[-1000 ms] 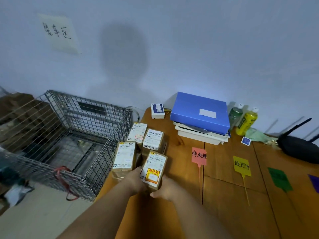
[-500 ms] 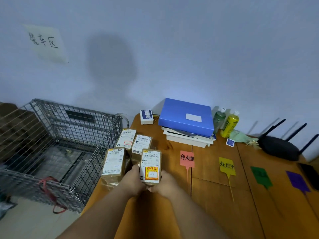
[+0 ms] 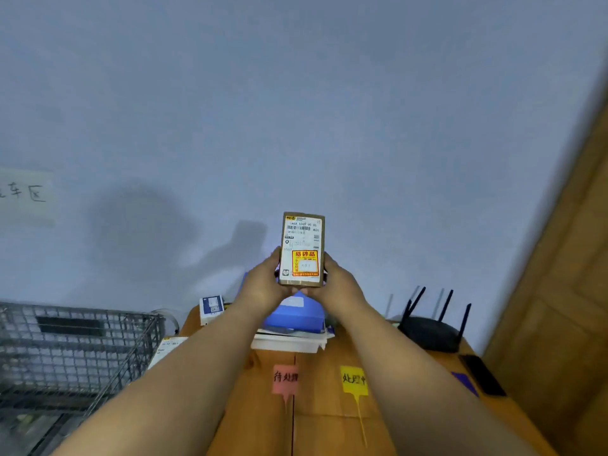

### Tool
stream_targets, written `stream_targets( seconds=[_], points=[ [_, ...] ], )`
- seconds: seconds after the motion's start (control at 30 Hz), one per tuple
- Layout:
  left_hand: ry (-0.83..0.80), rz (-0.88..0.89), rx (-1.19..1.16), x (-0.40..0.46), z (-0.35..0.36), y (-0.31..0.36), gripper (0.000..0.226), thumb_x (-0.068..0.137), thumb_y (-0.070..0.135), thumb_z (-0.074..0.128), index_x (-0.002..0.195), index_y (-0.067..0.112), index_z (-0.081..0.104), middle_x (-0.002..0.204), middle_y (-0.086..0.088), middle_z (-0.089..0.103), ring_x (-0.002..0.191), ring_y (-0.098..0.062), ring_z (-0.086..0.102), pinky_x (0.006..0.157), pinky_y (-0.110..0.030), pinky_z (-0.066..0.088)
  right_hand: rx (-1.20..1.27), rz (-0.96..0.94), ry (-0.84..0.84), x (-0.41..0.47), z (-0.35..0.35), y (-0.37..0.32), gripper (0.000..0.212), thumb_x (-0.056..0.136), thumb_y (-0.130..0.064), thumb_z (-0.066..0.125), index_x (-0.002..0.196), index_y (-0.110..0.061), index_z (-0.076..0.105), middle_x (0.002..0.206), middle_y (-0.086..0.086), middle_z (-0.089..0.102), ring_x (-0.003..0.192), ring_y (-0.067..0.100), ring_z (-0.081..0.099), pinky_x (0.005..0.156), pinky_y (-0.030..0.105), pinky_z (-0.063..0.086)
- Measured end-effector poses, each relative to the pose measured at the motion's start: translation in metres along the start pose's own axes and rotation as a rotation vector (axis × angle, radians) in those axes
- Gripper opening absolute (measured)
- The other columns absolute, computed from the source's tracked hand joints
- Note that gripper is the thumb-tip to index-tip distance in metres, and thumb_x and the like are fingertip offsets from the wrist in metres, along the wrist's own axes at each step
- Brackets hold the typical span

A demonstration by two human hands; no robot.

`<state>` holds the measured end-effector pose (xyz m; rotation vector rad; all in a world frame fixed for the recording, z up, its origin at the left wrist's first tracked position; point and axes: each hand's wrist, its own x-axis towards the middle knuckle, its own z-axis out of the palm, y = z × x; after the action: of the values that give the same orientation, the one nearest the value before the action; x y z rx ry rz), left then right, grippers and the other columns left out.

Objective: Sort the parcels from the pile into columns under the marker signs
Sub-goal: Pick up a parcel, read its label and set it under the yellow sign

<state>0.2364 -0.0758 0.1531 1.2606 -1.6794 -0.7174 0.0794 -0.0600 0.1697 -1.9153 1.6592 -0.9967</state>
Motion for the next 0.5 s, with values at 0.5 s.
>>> stream_targets(
  seconds=[0.5],
  points=[
    [0.12, 0.277, 0.05, 0.015, 0.002, 0.1, 0.087, 0.076, 0.022, 0.079, 0.144, 0.047, 0.031, 0.122, 0.017, 0.065, 0.109, -0.001, 0.061, 0.09, -0.032, 0.055, -0.092, -0.222, 0.245, -0.012, -0.1, -0.029, 0.077, 0.081, -0.027, 0.076, 0.142, -0.04, 0.031, 0.12, -0.012, 0.066, 0.106, 0.011, 0.063, 0.086, 0.033, 0.055]
  ],
)
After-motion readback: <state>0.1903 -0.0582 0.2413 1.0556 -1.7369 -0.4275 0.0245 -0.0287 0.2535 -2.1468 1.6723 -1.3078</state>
